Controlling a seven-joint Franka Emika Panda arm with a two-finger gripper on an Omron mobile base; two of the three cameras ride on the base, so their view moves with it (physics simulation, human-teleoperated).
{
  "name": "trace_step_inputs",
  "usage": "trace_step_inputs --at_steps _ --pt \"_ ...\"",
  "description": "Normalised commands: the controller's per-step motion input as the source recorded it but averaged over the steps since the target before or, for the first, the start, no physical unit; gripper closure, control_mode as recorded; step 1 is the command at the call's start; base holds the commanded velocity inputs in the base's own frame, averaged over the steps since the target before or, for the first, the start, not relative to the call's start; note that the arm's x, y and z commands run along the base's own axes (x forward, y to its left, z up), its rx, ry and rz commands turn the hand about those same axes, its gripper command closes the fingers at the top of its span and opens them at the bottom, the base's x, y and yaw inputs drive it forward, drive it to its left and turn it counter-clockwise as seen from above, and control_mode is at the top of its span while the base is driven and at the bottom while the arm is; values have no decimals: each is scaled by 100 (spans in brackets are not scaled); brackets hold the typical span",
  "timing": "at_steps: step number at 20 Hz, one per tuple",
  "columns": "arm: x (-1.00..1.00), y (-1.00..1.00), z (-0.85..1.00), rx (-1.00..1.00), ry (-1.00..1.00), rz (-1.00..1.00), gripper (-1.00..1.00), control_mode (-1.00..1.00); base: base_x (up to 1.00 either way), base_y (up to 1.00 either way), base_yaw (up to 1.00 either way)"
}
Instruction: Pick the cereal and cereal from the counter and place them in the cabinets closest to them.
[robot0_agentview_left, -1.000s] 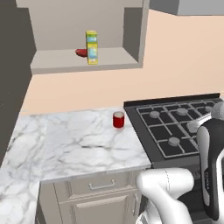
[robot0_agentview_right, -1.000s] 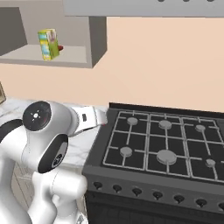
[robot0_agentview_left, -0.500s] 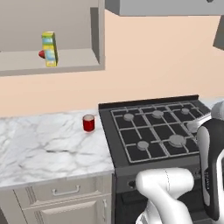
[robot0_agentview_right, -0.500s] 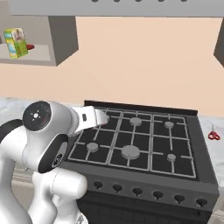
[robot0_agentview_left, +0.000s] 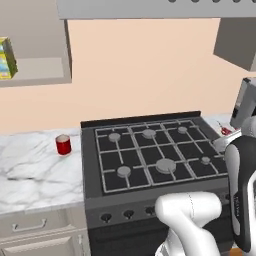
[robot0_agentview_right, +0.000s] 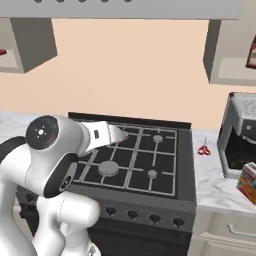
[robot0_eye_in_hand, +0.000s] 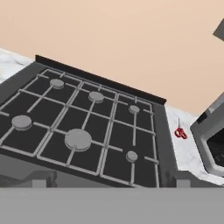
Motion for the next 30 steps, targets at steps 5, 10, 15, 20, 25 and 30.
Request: trace_step_inputs --at_steps 5,10,15,20,25,30 --pt "0 0 0 0 0 0 -100 100 -5 -69 0" --pt "0 0 0 0 0 0 -100 100 -1 -64 0" --pt "0 0 0 0 0 0 -100 100 0 -59 0" --pt "0 0 0 0 0 0 -100 100 0 -53 0" --pt "0 0 0 0 0 0 -100 100 0 -52 0" --pt "0 0 0 0 0 0 -100 100 1 -48 0"
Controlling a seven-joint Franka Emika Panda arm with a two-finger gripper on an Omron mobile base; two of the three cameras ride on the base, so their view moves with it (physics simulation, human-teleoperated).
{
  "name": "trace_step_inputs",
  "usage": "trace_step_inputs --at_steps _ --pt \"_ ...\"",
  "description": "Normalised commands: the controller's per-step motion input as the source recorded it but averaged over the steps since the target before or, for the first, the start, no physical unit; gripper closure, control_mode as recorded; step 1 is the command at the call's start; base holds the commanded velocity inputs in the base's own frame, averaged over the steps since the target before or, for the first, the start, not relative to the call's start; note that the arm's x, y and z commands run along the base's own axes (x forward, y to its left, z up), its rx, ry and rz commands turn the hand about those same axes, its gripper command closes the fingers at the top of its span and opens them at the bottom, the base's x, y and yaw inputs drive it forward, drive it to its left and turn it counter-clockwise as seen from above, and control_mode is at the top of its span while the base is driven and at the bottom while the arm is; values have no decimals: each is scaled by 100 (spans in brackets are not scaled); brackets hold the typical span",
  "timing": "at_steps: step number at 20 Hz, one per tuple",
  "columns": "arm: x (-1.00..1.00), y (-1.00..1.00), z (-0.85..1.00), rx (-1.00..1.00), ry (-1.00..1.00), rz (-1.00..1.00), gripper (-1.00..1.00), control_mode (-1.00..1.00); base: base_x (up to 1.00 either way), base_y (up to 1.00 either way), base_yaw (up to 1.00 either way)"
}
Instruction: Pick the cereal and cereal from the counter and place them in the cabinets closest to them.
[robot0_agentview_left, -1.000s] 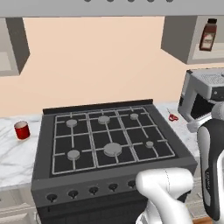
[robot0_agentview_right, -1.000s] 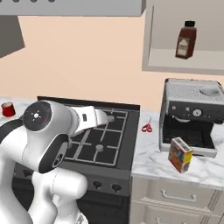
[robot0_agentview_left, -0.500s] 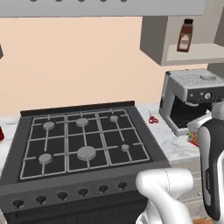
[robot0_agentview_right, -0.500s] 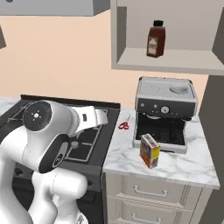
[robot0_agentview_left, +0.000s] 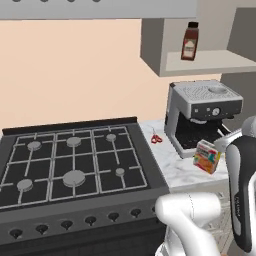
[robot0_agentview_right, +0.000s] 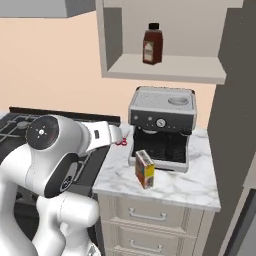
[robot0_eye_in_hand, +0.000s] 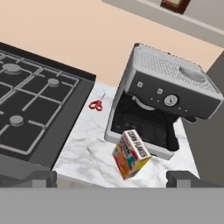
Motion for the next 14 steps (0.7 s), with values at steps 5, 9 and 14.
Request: trace_step_inputs --at_steps 5,9,14 --pt "0 0 0 0 0 0 -100 100 0 -42 0" --pt "0 0 0 0 0 0 -100 100 0 -12 0" --pt "0 0 0 0 0 0 -100 100 15 0 0"
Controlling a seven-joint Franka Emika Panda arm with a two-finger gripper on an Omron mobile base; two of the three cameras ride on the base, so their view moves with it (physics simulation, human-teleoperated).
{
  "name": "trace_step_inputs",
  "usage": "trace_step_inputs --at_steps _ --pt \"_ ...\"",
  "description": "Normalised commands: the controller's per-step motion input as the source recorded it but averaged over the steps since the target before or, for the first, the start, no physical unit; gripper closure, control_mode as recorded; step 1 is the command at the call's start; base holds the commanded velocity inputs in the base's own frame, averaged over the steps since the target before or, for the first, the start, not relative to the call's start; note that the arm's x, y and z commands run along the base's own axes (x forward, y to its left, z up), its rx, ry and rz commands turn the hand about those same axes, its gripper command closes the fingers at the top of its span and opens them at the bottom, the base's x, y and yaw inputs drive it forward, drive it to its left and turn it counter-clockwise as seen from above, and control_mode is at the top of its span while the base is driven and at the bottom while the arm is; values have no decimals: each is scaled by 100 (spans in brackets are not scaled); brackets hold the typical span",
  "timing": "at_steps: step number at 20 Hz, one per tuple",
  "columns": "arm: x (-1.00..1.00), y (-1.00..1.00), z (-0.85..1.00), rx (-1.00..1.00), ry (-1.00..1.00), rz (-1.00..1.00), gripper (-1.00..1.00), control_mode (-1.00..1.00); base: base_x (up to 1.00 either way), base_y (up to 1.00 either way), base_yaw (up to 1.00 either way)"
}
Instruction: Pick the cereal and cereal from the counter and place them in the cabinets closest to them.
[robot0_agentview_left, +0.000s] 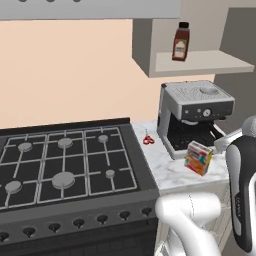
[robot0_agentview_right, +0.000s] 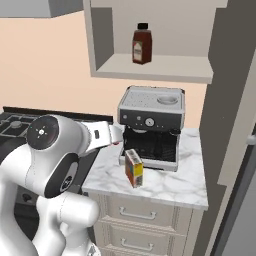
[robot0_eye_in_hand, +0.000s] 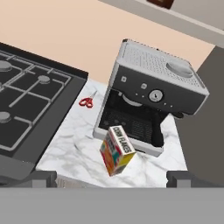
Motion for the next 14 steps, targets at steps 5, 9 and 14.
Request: trace_step_inputs --at_steps 5,9,14 --pt "0 0 0 0 0 0 -100 100 38 0 0" --pt "0 0 0 0 0 0 -100 100 28 -4 1" --pt "1 0 0 0 0 0 -100 -100 0 -1 0"
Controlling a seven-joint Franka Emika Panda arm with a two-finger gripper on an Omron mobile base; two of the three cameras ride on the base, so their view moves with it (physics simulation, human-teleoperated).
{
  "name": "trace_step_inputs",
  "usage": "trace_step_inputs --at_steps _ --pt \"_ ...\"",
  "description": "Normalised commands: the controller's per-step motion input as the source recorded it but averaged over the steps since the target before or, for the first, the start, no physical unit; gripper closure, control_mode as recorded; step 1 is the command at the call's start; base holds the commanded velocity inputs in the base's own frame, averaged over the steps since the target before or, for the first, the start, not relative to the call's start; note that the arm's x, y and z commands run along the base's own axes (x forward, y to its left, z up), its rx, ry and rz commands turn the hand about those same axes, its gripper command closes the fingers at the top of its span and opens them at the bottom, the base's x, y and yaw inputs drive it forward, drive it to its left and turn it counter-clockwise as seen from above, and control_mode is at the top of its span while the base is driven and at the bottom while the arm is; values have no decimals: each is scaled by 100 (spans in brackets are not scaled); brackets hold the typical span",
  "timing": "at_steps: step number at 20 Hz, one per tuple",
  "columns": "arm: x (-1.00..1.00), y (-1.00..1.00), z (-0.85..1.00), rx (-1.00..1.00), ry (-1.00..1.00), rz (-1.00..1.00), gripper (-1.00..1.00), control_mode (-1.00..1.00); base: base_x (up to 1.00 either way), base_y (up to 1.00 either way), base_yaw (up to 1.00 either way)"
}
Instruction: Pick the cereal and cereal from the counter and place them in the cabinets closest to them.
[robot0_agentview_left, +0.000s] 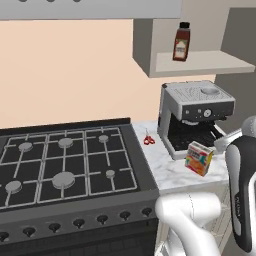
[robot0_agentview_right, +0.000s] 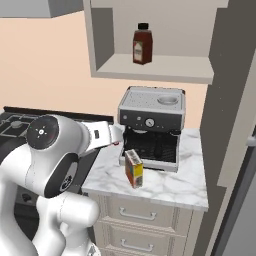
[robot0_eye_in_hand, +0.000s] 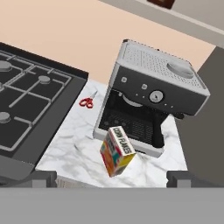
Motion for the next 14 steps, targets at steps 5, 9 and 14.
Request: trace_step_inputs --at_steps 5,9,14 --pt "0 -9 -25 -1 3 0 -100 -100 0 0 0" --pt "0 -15 -45 -3 7 1 -100 -100 0 0 0" --pt "-2 -28 -47 -1 3 3 -100 -100 0 0 0"
